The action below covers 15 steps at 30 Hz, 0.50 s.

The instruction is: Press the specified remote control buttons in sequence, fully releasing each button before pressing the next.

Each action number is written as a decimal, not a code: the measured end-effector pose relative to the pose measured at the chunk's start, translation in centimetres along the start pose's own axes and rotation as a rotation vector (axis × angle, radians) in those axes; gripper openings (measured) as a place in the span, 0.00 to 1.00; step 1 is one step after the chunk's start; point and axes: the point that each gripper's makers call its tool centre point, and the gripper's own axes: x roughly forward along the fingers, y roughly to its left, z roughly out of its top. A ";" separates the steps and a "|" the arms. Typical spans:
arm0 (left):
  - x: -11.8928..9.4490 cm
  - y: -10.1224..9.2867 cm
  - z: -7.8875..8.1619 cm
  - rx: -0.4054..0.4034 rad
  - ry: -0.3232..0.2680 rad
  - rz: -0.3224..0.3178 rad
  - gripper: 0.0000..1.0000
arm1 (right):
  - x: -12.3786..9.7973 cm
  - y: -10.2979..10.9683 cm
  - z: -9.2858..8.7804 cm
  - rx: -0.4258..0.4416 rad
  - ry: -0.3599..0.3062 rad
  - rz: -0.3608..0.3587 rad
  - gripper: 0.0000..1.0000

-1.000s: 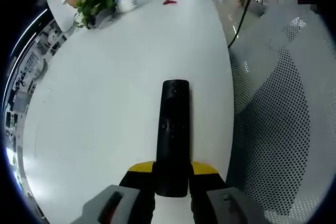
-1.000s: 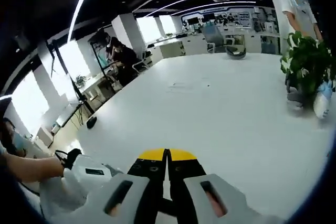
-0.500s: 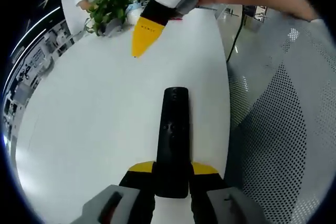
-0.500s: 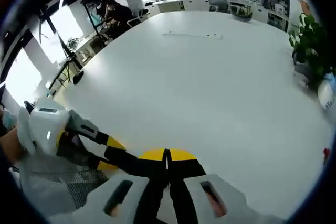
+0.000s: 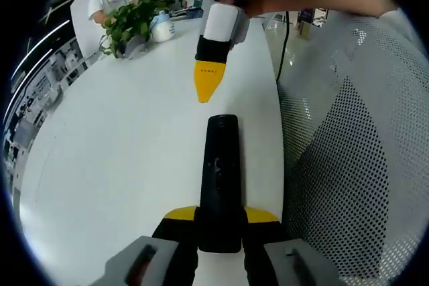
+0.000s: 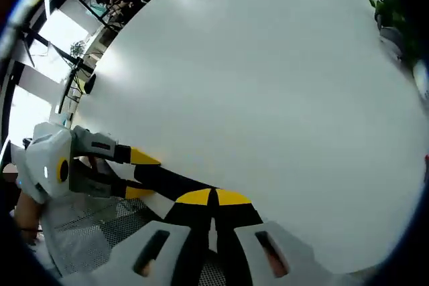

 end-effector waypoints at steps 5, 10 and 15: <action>0.1 -0.2 0.1 0.018 -0.005 -0.011 0.24 | 0.6 -0.7 -1.5 0.065 0.078 0.004 0.00; 0.1 -0.2 0.1 0.016 -0.006 -0.013 0.24 | 0.9 -0.1 -2.2 0.043 0.121 0.005 0.00; 0.0 -0.3 0.1 0.014 -0.003 -0.014 0.24 | 1.5 -1.0 -3.3 0.010 0.185 -0.058 0.00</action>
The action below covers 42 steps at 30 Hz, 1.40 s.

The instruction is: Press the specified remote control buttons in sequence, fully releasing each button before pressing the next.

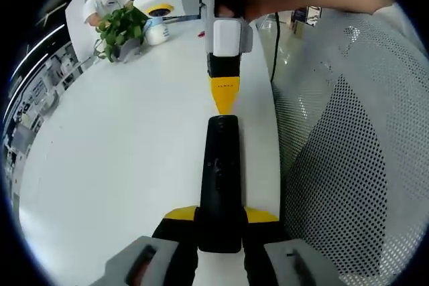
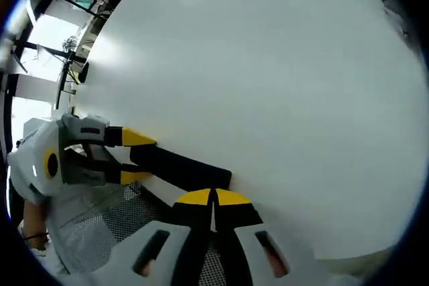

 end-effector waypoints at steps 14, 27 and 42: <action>-0.1 0.0 0.0 0.011 0.003 0.001 0.24 | 0.4 -0.1 0.1 -0.047 0.004 -0.035 0.00; -0.1 0.0 0.0 -0.019 0.003 -0.001 0.24 | 0.5 0.0 0.0 -0.074 0.025 -0.077 0.00; 0.0 0.1 0.0 -0.037 0.007 -0.003 0.25 | 0.6 0.1 -0.1 -0.214 0.029 -0.184 0.00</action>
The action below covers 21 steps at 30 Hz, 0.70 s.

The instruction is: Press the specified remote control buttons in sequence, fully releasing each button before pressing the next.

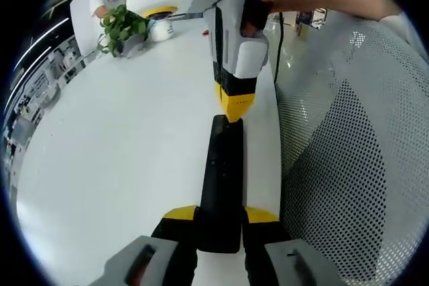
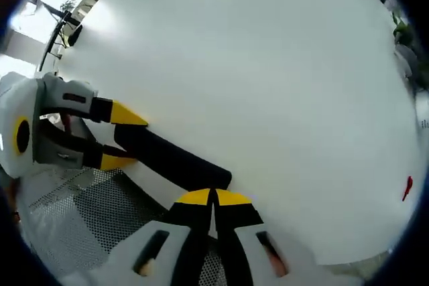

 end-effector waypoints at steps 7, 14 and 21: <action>0.0 0.0 0.0 -0.007 -0.001 0.001 0.25 | -0.1 -0.1 0.0 -0.050 -0.021 0.009 0.00; 0.0 0.0 0.0 -0.005 0.000 0.005 0.25 | -0.1 -0.3 0.1 0.030 -0.059 0.065 0.00; -0.1 0.0 0.0 -0.001 0.000 0.005 0.25 | -0.1 -0.2 0.0 0.088 -0.064 0.114 0.00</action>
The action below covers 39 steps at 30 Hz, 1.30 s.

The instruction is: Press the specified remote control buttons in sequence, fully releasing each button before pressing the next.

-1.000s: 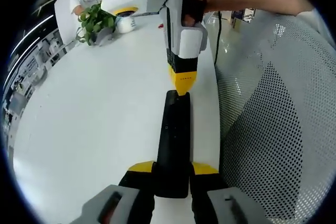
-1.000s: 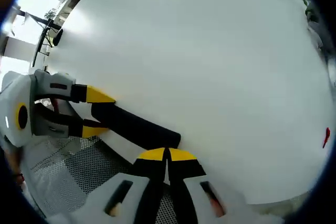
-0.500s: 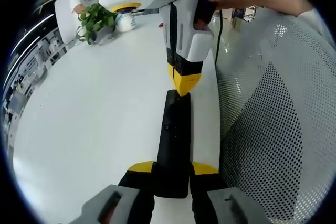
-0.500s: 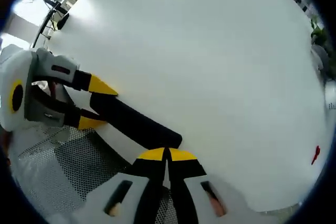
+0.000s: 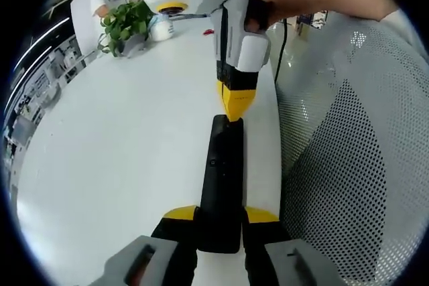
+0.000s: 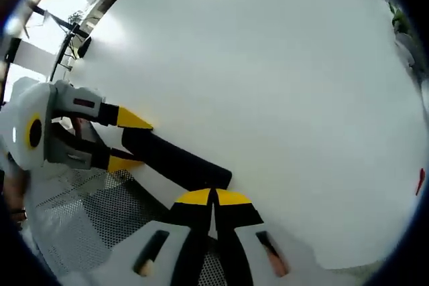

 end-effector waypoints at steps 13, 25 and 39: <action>-0.1 -0.1 0.1 0.016 0.007 -0.003 0.25 | -0.1 -0.1 0.2 -0.033 -0.018 -0.027 0.00; 0.0 -0.1 0.1 0.014 0.005 -0.003 0.25 | -0.2 0.4 0.9 -0.078 -0.057 -0.031 0.00; 0.1 0.0 0.0 0.016 0.004 -0.004 0.25 | 0.2 1.2 0.9 -0.075 -0.053 0.013 0.00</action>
